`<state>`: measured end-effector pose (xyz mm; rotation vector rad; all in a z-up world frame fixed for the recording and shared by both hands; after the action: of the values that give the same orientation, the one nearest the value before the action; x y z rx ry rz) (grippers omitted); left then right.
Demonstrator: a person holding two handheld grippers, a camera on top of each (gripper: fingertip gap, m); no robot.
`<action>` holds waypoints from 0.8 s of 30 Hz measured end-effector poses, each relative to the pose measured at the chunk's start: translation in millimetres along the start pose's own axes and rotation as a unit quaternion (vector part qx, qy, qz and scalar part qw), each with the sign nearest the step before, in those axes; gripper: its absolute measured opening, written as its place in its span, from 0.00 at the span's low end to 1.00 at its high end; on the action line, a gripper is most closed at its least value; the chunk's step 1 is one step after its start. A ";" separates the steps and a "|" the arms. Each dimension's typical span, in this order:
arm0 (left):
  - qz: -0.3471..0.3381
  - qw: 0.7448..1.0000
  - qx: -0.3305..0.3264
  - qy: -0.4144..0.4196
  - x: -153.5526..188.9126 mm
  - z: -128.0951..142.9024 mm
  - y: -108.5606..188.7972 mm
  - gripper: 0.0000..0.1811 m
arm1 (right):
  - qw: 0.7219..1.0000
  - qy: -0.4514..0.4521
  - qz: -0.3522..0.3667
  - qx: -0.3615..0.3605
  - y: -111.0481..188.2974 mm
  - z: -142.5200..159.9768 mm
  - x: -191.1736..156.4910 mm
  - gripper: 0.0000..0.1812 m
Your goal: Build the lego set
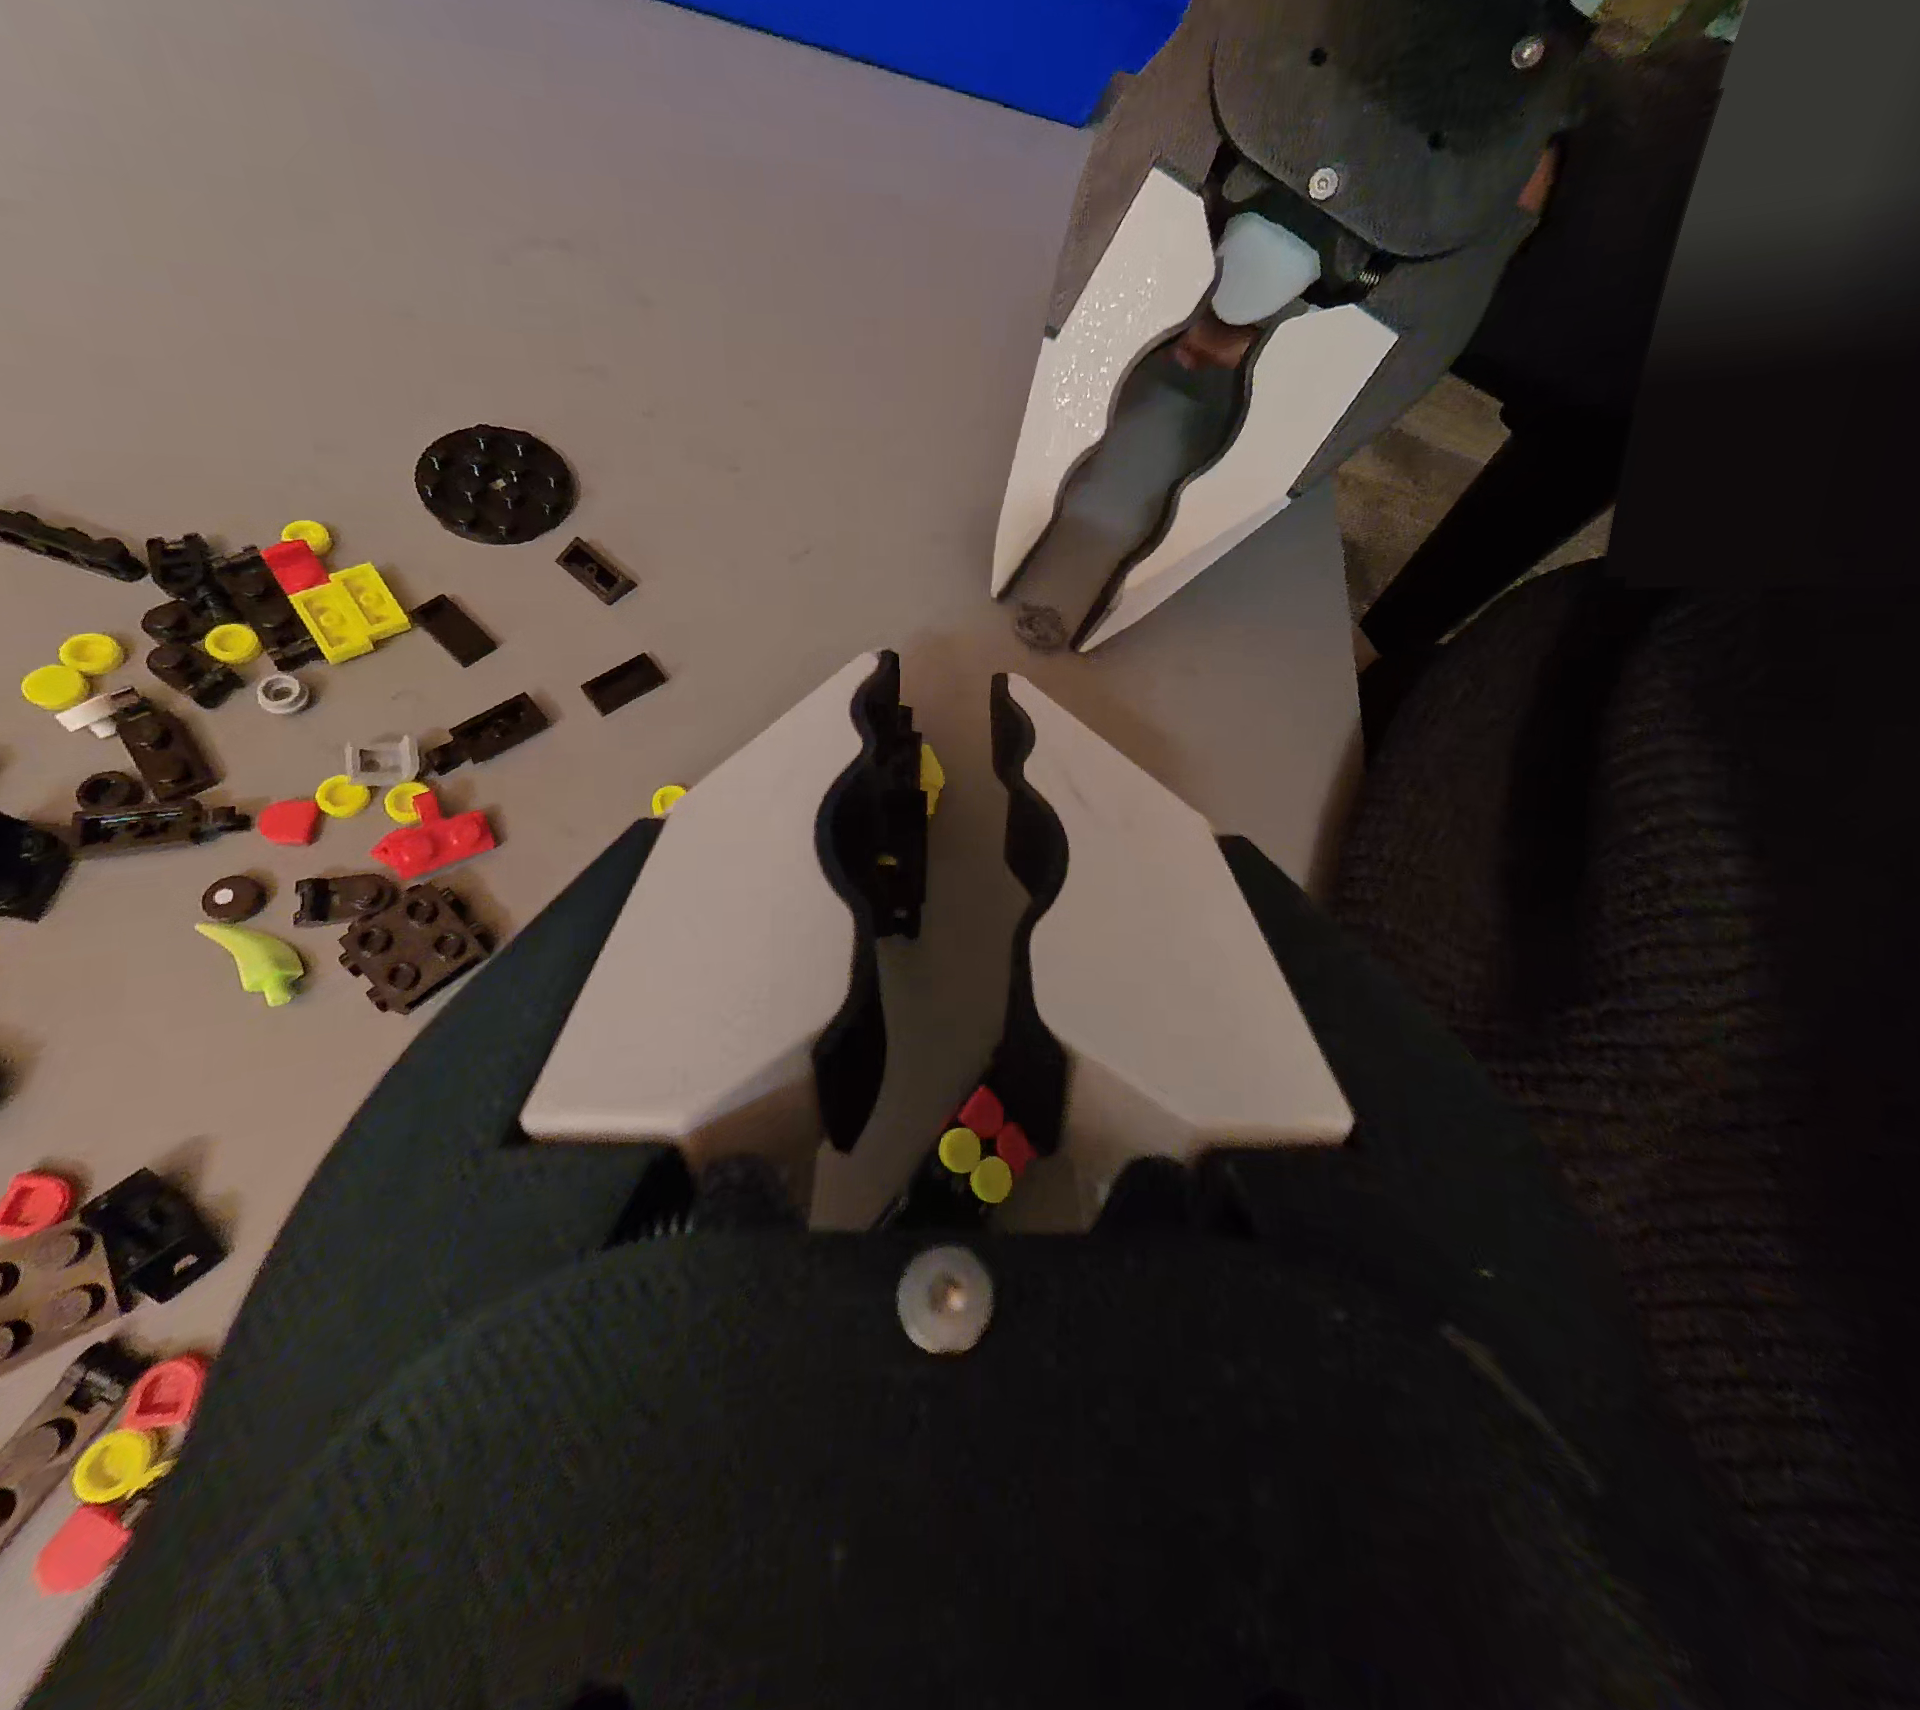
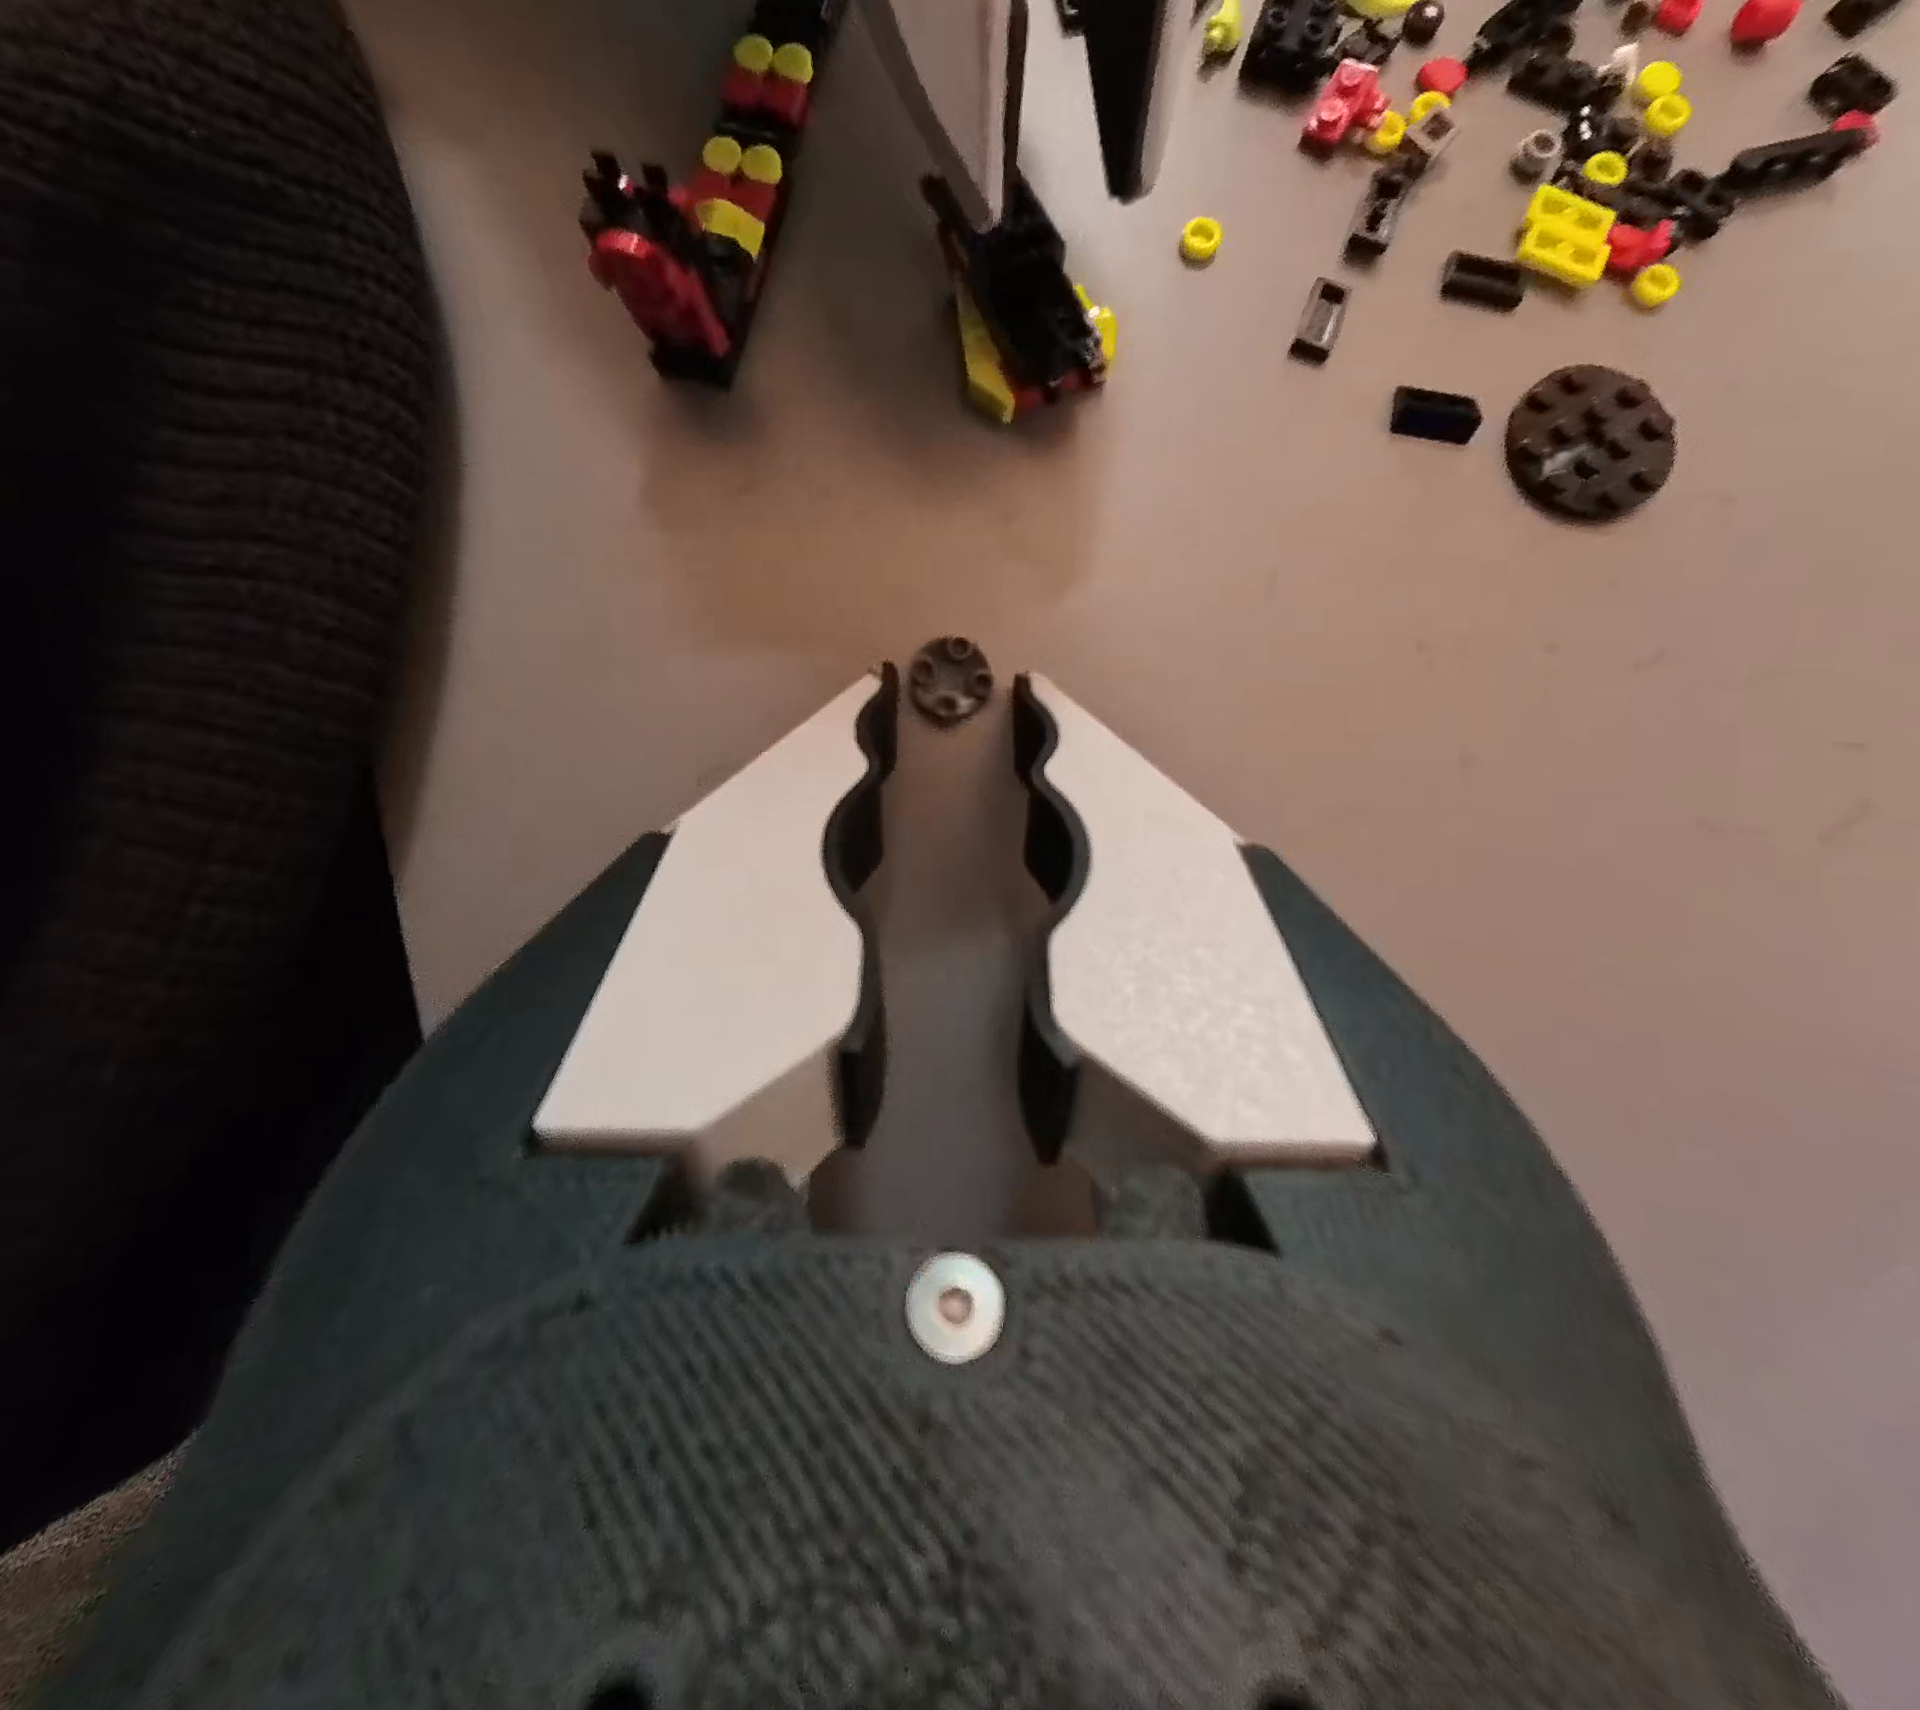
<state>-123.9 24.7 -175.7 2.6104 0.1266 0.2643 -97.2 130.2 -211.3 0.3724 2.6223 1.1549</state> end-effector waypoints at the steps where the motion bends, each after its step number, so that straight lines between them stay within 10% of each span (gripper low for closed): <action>1: 0.001 1.000 0.000 -0.001 0.5 0.1 -0.3 0.08 | 1.000 0.001 -0.003 0.000 -0.2 0.0 -0.9 0.10; 12: 0.027 0.999 0.011 -0.026 13.3 -5.1 -5.0 0.09 | 0.999 -0.009 -0.013 0.033 2.9 -11.0 -4.5 0.08; 24: 0.073 0.982 0.062 -0.165 57.0 -22.3 -0.2 0.12 | 0.944 -0.151 -0.236 0.177 35.7 -50.0 -31.5 0.07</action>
<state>-72.9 43.6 -147.5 2.7495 -0.1705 -0.1333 -79.4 109.0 -148.1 -0.0254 2.4409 0.4341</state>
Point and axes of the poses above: each gripper's, where its closed fingertips meet, y back along the fingers, z out of its underside, x = y × z across the jaws, the point moved 4 cm from there along y, back along the fingers, and after that the axes turned 11 degrees about -y, right-handed, at the moved point
